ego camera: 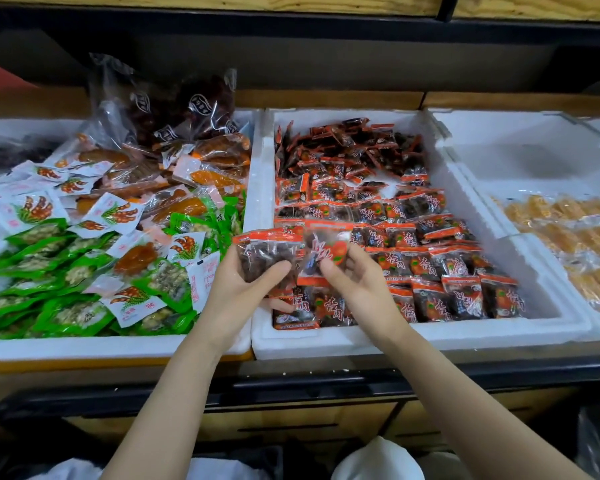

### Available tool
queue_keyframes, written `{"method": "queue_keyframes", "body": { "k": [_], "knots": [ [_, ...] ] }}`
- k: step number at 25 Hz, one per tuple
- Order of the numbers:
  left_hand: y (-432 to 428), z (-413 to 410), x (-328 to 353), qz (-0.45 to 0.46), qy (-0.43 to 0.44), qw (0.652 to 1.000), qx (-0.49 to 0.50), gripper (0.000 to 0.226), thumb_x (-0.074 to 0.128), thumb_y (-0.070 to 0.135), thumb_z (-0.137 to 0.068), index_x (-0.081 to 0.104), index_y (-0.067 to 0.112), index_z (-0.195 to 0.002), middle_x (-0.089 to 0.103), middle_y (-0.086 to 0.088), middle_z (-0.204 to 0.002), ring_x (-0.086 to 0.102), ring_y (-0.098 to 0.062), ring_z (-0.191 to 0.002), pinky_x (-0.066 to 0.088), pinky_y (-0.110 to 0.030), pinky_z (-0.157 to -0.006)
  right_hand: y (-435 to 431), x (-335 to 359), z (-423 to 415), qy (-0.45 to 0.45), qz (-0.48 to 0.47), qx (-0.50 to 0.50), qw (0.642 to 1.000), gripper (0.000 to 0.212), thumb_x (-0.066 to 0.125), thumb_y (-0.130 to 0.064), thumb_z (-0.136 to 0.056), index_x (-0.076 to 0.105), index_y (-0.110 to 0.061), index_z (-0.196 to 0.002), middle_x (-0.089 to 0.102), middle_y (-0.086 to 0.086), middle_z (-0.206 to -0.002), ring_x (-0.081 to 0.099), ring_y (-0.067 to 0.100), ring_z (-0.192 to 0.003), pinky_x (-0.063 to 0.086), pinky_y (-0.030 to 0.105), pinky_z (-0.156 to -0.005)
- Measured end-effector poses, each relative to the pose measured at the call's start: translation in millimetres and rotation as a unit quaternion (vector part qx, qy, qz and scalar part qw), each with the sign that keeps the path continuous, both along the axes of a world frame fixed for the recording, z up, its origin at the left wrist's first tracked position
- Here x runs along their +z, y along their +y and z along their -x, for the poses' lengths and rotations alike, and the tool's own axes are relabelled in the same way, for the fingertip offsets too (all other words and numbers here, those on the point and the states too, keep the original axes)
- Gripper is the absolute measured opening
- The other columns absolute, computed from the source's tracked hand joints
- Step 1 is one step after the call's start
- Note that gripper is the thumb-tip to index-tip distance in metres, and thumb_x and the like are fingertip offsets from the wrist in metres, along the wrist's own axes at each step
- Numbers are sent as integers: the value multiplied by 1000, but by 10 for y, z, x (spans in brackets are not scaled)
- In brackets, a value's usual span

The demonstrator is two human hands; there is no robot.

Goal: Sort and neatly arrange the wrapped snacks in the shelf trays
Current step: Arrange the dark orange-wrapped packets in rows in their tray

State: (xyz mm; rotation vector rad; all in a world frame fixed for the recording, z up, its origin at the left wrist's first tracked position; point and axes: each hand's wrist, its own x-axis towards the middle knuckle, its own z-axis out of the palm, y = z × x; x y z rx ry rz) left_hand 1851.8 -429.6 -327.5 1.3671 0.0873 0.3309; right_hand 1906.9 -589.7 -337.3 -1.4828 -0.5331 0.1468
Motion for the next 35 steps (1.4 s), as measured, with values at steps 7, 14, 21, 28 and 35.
{"method": "queue_keyframes", "body": {
  "k": [7,14,21,28,35],
  "knots": [
    [-8,-19,-8,9,-1,999,43,23,60,5,-86,49,18,-100,67,3,-97,70,-10,-81,56,-28,-47,-90,66,-38,95,50,-63,992,15,61,-20,-89,57,-12,-100,71,7,-92,67,12,-83,46,20,-70],
    [5,-49,-40,-13,0,999,31,30,63,8,-85,48,18,-109,66,-3,-106,70,-15,-91,56,-30,-49,-238,228,-72,66,349,1,935,45,65,-17,-87,38,-23,-122,63,5,-104,62,16,-84,45,18,-66],
    [15,-47,-39,-21,6,999,27,30,63,8,-86,47,15,-110,65,-4,-105,70,-15,-90,55,-29,-49,-259,135,-249,4,375,19,927,30,61,-22,-90,53,-18,-119,55,2,-127,67,23,-94,53,37,-88],
    [3,-27,-22,-40,13,999,22,27,62,7,-87,48,19,-106,71,12,-85,70,-10,-84,55,-29,-47,-260,122,-147,-209,528,-22,823,52,56,-37,-91,40,-26,-139,40,-2,-131,44,15,-119,41,26,-97],
    [-373,151,82,-29,39,999,-10,27,64,21,-84,53,28,-107,68,7,-100,71,-14,-78,51,-28,-39,-267,458,210,-42,195,40,979,44,61,-31,-86,40,-35,-125,53,-8,-111,63,5,-81,52,21,-75]
  ]
}}
